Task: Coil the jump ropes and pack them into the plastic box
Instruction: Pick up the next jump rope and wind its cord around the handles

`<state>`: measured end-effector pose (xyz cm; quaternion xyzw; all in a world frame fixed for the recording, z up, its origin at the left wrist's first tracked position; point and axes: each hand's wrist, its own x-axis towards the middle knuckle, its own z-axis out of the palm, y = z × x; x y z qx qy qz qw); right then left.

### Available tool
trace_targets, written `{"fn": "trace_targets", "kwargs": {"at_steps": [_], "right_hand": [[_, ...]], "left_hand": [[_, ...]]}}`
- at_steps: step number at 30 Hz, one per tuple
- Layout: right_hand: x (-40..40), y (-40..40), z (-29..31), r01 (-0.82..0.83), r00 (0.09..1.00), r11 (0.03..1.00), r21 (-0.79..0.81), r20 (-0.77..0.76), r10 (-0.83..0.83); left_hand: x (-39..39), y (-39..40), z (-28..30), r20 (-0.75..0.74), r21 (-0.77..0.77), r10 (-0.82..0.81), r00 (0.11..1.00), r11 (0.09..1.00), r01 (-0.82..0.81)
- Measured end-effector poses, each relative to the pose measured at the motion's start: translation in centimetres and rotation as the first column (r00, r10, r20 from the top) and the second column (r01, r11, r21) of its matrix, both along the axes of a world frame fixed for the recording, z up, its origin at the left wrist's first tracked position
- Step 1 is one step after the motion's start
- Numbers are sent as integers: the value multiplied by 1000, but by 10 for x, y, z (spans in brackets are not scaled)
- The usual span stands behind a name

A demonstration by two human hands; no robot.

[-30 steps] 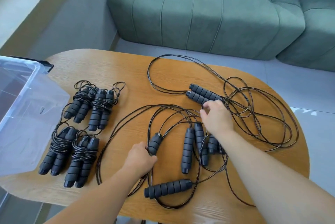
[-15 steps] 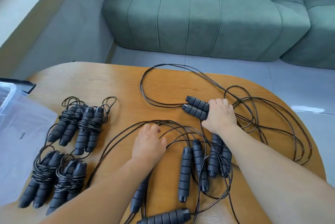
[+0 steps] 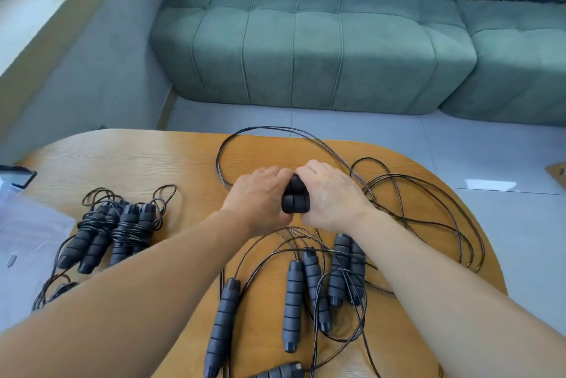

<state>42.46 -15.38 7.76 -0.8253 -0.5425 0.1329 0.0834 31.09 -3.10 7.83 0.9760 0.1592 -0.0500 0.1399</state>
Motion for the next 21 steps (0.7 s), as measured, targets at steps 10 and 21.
{"fn": "trace_targets", "kwargs": {"at_steps": [10,21], "right_hand": [[-7,0,108,260,773,963,78,-613,-159],[-84,15,173,736,253,644,209,-967,25]], "left_hand": [[-47,21,121,-127,-498,261,957,818,-289],[-102,45,227,-146,-937,622,769,162,-308]]}}
